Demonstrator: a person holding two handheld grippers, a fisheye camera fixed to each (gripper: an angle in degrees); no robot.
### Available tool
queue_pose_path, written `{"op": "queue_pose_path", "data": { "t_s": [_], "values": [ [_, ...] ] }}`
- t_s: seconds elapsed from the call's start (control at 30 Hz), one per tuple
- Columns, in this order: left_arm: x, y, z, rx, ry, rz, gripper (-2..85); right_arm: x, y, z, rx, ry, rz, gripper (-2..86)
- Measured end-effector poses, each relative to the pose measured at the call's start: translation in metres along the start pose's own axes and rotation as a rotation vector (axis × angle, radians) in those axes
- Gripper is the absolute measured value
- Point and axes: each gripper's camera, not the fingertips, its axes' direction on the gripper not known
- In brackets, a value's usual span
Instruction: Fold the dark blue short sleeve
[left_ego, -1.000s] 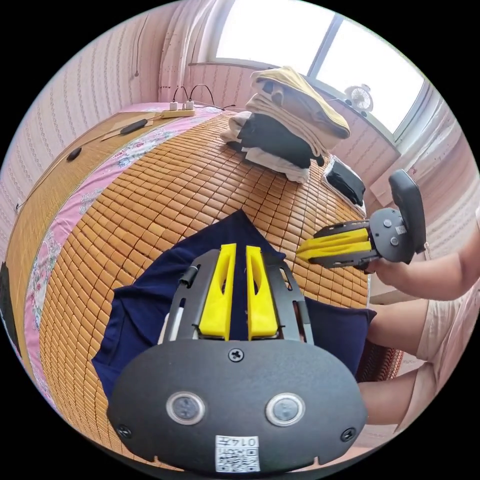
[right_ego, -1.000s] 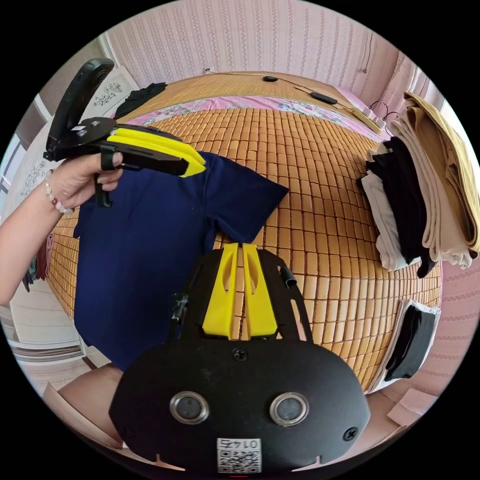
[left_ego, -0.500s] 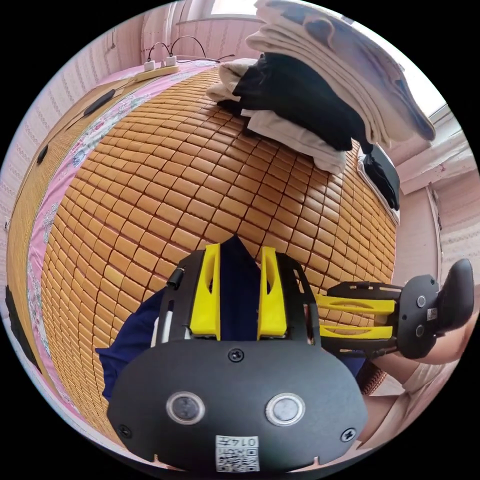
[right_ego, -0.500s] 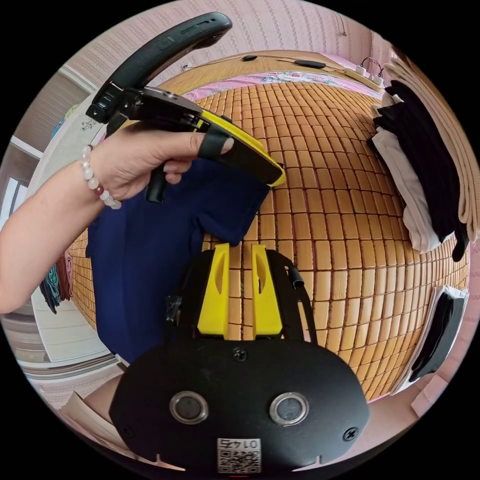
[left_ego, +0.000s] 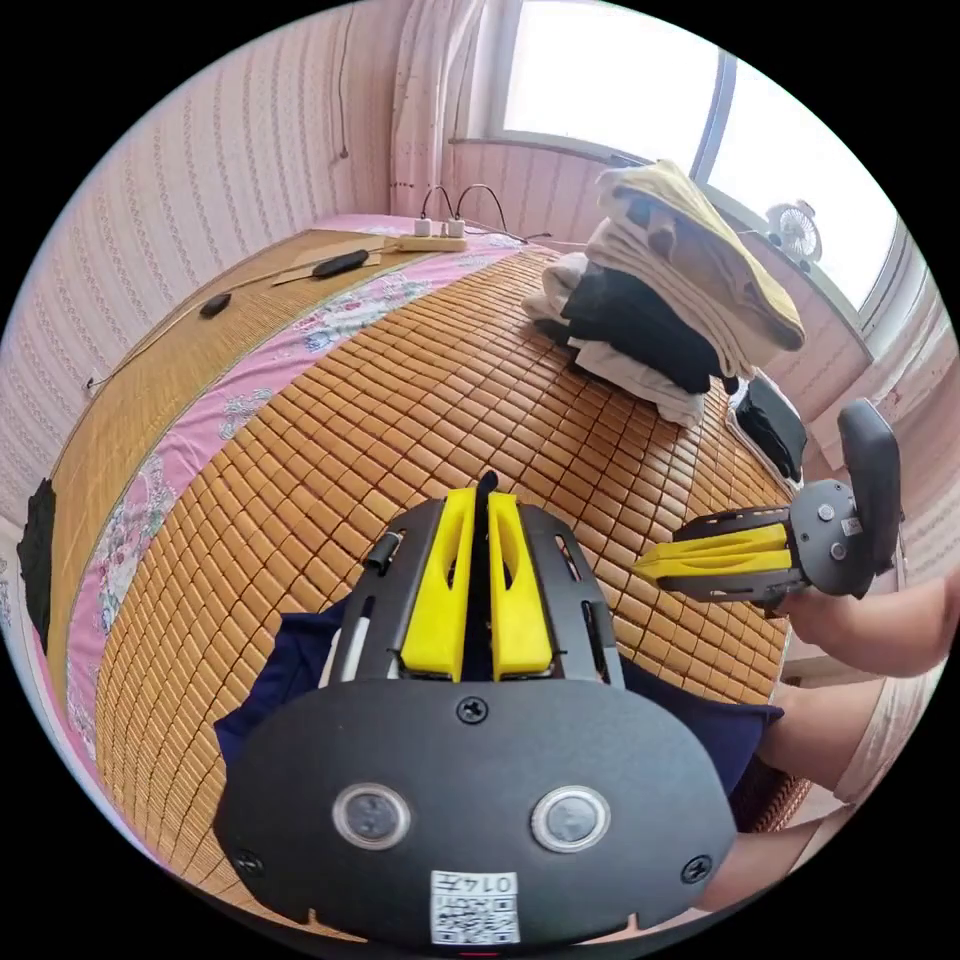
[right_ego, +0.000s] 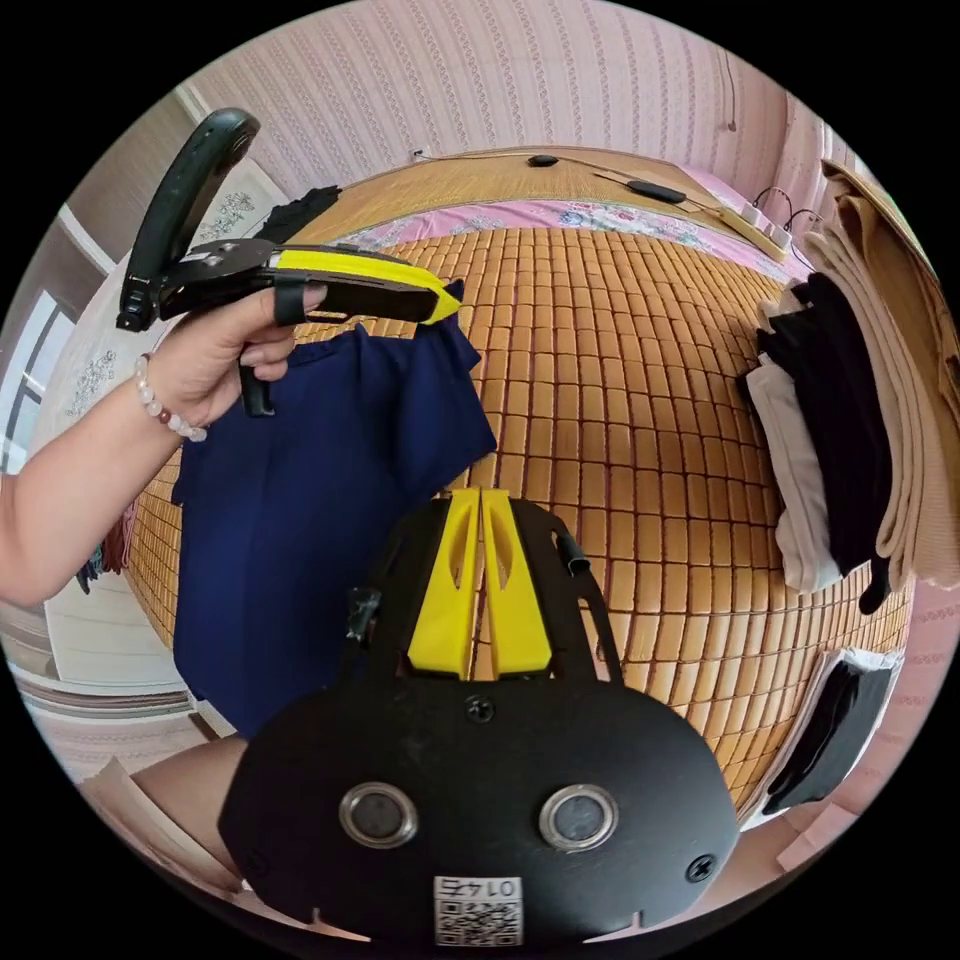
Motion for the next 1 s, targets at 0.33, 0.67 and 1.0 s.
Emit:
{"op": "queue_pose_path", "data": {
  "t_s": [0.33,0.67,1.0],
  "values": [
    [-0.051,0.151,-0.043,-0.008,0.050,-0.369,1.5,-0.035,-0.018,0.017,-0.033,-0.224,-0.105,8.0],
    [-0.081,0.191,-0.061,0.077,0.121,-0.457,1.3,-0.070,-0.066,0.072,-0.139,-0.193,-0.095,0.2],
    [-0.069,0.115,-0.050,0.206,0.277,-0.268,1.1,-0.011,-0.020,0.015,0.137,-0.187,0.353,0.4]
  ]
}}
